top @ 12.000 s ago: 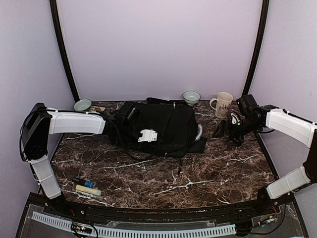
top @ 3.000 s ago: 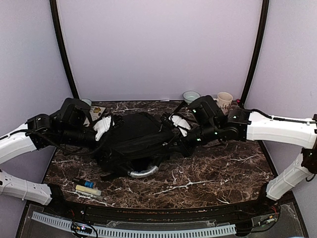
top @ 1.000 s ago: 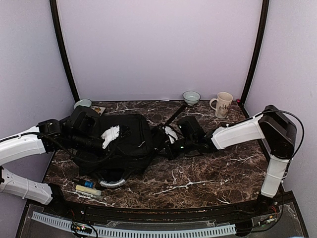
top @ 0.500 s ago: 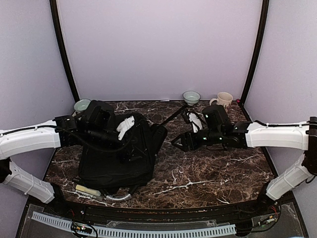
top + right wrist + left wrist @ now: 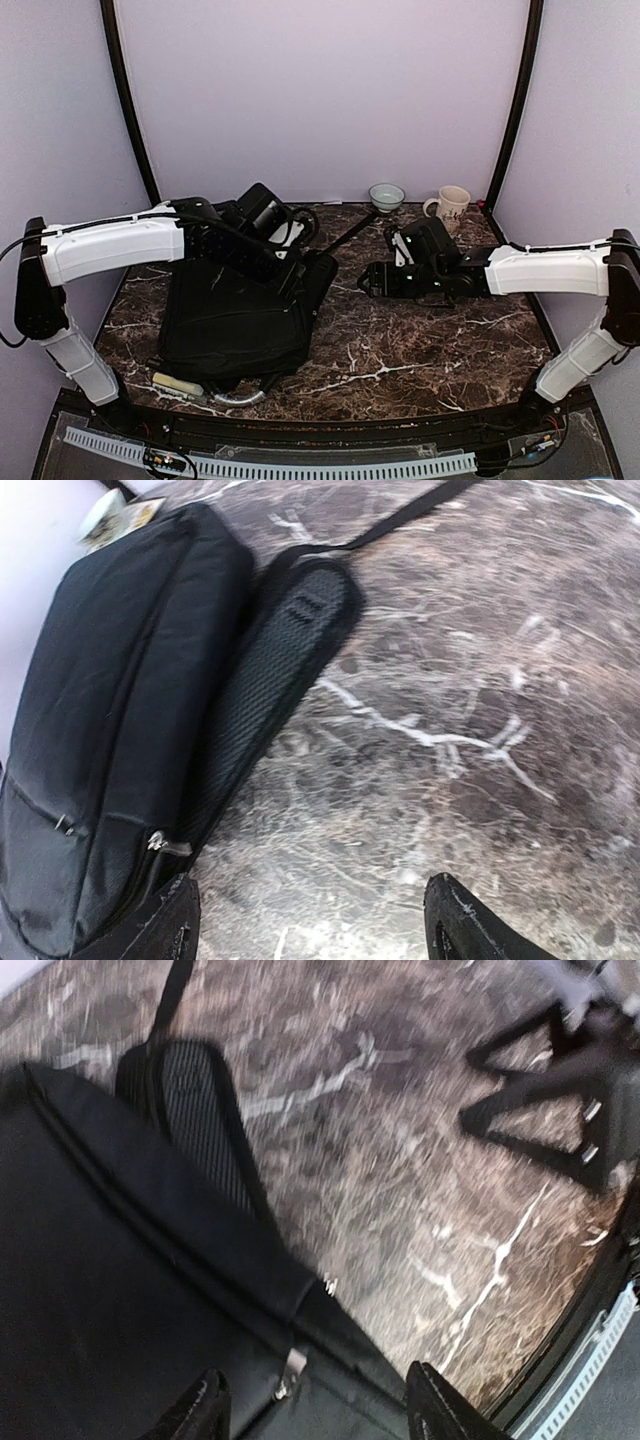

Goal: Pack the student bag
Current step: Pick up the lower front pocket of the student bag, then hold the student bag at the center of the board.

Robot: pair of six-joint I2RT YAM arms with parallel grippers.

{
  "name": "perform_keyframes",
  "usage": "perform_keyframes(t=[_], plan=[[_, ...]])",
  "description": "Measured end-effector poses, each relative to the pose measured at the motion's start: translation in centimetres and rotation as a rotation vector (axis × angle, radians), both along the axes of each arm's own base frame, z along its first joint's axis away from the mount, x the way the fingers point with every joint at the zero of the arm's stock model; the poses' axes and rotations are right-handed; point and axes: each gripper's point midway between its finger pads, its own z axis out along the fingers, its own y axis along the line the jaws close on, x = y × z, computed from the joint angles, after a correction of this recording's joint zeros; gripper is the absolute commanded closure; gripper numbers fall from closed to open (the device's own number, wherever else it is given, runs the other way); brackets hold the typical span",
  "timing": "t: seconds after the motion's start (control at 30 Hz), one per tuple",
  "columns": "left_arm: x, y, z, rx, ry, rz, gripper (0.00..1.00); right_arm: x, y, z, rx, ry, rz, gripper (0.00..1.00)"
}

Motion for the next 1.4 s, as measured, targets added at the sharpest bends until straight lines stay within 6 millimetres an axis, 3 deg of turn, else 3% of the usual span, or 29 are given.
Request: perform_keyframes(t=[0.13, 0.27, 0.57, 0.67, 0.8, 0.93, 1.17, 1.4], plan=[[-1.2, 0.9, -2.9, 0.113, 0.080, 0.058, 0.38, 0.6, -0.8, -0.2, -0.028, 0.010, -0.058, 0.23], [-1.5, 0.8, -3.9, 0.158, 0.117, 0.074, 0.43, 0.7, -1.2, -0.8, -0.053, 0.025, -0.081, 0.23], [-0.2, 0.0, -6.1, 0.282, 0.091, 0.116, 0.60, 0.7, -1.9, -1.1, -0.077, 0.031, -0.101, 0.23], [-0.1, 0.7, -6.8, 0.331, 0.080, 0.135, 0.71, 0.5, -2.3, -1.0, -0.073, 0.027, -0.106, 0.23], [0.2, 1.4, -6.9, 0.365, 0.061, 0.155, 0.97, 0.2, -2.7, -1.0, -0.074, 0.027, -0.113, 0.23], [0.3, 2.0, -6.8, 0.395, 0.041, 0.173, 1.00, 0.1, -2.5, -1.0, -0.067, 0.028, -0.101, 0.23], [0.2, 2.0, -5.7, 0.336, 0.013, 0.202, 1.00, 0.1, 0.3, 0.3, 0.010, 0.031, -0.001, 0.21], [0.2, 1.6, -3.3, 0.200, -0.014, 0.224, 1.00, 0.7, 6.8, 1.3, 0.186, 0.103, 0.179, 0.20]])
